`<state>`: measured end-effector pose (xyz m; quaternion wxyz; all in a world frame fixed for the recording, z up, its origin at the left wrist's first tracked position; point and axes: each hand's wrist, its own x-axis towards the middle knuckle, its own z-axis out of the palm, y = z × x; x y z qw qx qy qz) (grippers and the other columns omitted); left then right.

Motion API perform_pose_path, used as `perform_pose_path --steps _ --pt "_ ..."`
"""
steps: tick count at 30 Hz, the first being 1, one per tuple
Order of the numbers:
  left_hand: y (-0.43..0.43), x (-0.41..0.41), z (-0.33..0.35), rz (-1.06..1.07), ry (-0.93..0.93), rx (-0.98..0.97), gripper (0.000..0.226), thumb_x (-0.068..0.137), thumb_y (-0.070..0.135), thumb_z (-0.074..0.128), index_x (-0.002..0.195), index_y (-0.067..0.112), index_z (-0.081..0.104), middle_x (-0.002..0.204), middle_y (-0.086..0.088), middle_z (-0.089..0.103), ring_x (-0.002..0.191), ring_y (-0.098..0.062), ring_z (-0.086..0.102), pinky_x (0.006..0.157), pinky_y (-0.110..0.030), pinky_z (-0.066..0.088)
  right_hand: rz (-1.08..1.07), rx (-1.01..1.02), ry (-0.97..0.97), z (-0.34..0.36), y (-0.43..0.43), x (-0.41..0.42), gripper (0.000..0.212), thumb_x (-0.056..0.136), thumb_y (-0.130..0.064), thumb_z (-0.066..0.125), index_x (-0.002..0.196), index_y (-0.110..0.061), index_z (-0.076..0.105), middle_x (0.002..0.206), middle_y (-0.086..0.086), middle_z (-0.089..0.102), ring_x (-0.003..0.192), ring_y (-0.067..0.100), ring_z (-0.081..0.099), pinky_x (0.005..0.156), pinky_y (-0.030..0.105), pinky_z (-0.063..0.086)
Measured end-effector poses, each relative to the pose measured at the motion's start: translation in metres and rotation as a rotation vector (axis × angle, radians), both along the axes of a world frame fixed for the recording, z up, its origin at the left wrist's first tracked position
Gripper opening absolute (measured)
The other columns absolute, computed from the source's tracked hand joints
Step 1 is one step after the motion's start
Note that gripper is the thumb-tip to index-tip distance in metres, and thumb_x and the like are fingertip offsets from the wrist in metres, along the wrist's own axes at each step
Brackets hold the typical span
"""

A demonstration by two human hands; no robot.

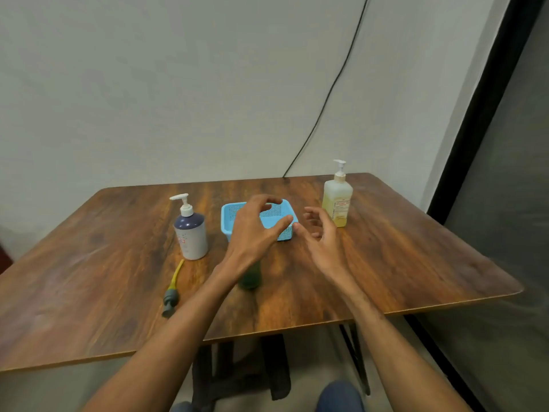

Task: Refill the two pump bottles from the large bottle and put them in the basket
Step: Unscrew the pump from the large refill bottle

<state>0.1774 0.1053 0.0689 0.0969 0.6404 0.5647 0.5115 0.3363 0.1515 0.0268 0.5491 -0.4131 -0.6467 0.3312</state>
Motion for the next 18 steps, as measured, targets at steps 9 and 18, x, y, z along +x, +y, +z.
perform_pose_path --steps 9,18 --pt "0.099 0.052 -0.01 -0.005 -0.023 -0.159 0.039 0.085 0.032 0.08 0.118 0.018 0.065 0.12 0.003 0.067 0.104 -0.011 0.062 0.087 -0.026 0.05 -0.394 -0.05 -0.111 -0.004 0.089 0.046 0.073 0.076 -0.024 0.085 0.136 -0.016 0.044 0.131 0.001 0.051 0.12 0.02 0.052 0.099 0.038 0.048" --pt "0.167 0.067 -0.039 0.032 -0.109 -0.205 0.051 0.086 0.03 0.079 0.13 0.015 0.058 0.128 -0.001 0.064 0.114 -0.017 0.061 0.098 -0.039 0.054 -0.402 -0.1 -0.113 -0.027 0.18 0.044 0.095 0.059 -0.029 0.092 0.135 -0.02 0.037 0.122 -0.001 0.048 0.115 0.024 0.05 0.096 0.046 0.048"
